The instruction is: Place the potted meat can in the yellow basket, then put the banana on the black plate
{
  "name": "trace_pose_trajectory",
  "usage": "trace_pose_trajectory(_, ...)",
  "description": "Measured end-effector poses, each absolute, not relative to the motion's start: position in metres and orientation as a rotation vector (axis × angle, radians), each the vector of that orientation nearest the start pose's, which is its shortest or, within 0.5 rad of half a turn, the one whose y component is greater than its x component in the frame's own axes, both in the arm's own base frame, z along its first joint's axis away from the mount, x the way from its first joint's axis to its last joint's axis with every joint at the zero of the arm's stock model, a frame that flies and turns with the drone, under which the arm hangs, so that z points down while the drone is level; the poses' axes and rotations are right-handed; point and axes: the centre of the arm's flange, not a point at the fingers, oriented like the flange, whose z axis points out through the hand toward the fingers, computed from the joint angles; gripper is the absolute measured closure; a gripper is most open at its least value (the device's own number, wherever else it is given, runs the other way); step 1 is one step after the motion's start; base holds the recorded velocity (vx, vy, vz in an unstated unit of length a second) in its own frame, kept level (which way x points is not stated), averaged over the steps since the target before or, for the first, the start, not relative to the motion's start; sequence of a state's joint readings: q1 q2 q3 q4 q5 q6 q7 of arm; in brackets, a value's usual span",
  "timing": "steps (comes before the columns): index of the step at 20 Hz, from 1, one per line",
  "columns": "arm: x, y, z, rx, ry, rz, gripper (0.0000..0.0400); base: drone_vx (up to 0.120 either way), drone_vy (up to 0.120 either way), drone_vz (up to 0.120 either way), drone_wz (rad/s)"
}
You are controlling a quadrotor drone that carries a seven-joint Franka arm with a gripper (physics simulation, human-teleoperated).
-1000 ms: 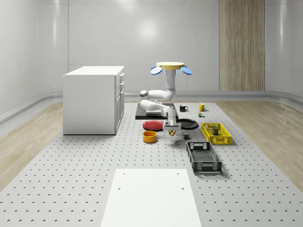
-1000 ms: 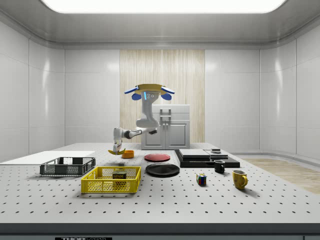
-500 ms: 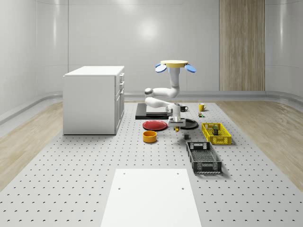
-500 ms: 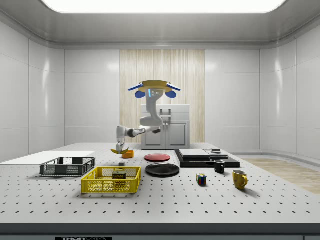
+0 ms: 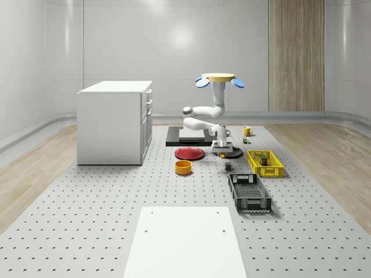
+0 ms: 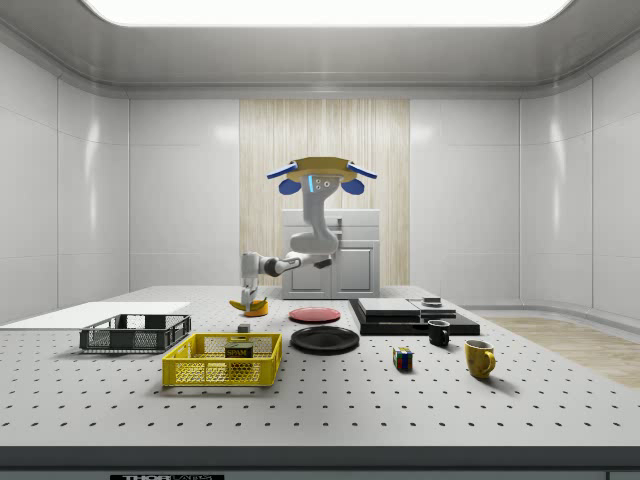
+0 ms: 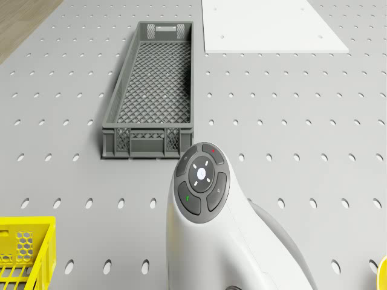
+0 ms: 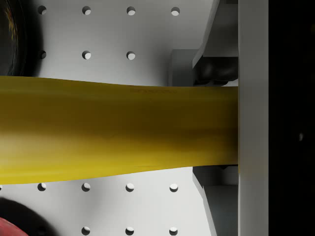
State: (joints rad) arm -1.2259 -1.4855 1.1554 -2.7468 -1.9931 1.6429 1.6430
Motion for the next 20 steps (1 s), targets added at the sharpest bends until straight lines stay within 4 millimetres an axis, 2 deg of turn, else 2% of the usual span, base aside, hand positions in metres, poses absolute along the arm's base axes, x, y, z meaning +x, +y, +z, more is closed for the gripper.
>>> trace_pose_trajectory(16, 0.3268, 0.0122, 0.5629, -0.006, 0.004, 0.777, 0.0203, -0.120, 0.120, 0.000, 0.000)
trace_pose_trajectory(20, 0.3268, 0.0122, 0.5629, -0.006, 0.004, 0.777, 0.0203, -0.120, 0.030, 0.000, 0.000)
